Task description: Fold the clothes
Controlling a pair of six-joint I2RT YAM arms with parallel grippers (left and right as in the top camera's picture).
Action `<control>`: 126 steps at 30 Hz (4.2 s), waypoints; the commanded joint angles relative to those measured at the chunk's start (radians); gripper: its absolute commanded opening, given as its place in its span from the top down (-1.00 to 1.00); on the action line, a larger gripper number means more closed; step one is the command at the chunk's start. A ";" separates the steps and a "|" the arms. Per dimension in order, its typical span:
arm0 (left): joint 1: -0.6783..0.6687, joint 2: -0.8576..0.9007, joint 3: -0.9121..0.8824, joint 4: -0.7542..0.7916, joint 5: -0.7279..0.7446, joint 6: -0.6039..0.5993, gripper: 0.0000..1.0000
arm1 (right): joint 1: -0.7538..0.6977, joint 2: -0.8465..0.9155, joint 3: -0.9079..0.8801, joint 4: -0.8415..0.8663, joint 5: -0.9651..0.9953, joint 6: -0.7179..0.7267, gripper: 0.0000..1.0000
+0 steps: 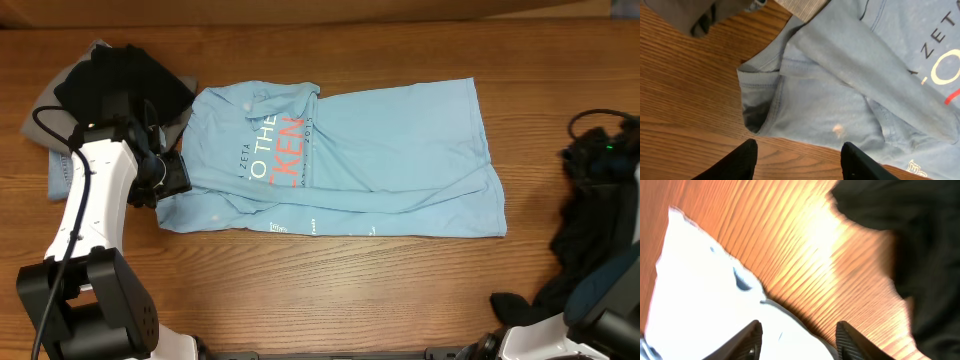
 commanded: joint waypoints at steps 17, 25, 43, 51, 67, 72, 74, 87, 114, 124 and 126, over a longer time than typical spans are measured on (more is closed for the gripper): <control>0.005 -0.002 0.032 0.009 0.012 0.048 -0.33 | 0.190 0.038 -0.336 0.436 -0.010 -0.165 0.04; 0.005 -0.001 0.032 0.017 0.087 0.098 -0.35 | 0.195 0.103 -0.336 0.501 -0.061 -0.168 0.05; 0.005 -0.001 0.032 0.024 0.087 0.098 -0.41 | 0.194 0.103 -0.335 0.483 -0.124 -0.160 0.82; 0.005 -0.001 0.032 0.024 0.087 0.098 -0.43 | 0.192 0.101 -0.317 0.477 -0.092 -0.120 0.19; 0.005 -0.001 0.032 0.032 0.088 0.098 -0.45 | 0.252 0.131 -0.317 0.566 0.020 -0.142 0.10; 0.005 -0.001 0.032 0.032 0.088 0.098 -0.46 | 0.287 0.163 -0.317 0.569 0.067 -0.142 0.24; 0.005 -0.001 0.032 0.032 0.096 0.098 -0.47 | 0.288 0.163 -0.317 0.570 0.071 -0.141 0.32; 0.005 -0.001 0.032 0.032 0.113 0.098 -0.49 | 0.270 0.158 -0.207 0.429 0.086 -0.137 0.82; 0.005 -0.001 0.032 0.038 0.113 0.107 -0.51 | 0.249 0.155 -0.161 0.278 0.117 0.093 0.92; -0.040 -0.001 0.006 -0.031 0.245 0.249 -0.55 | 0.236 0.155 -0.161 0.281 0.032 0.134 0.92; -0.061 -0.001 -0.023 -0.032 0.254 0.251 -0.57 | 0.236 0.155 -0.161 0.280 0.032 0.133 0.92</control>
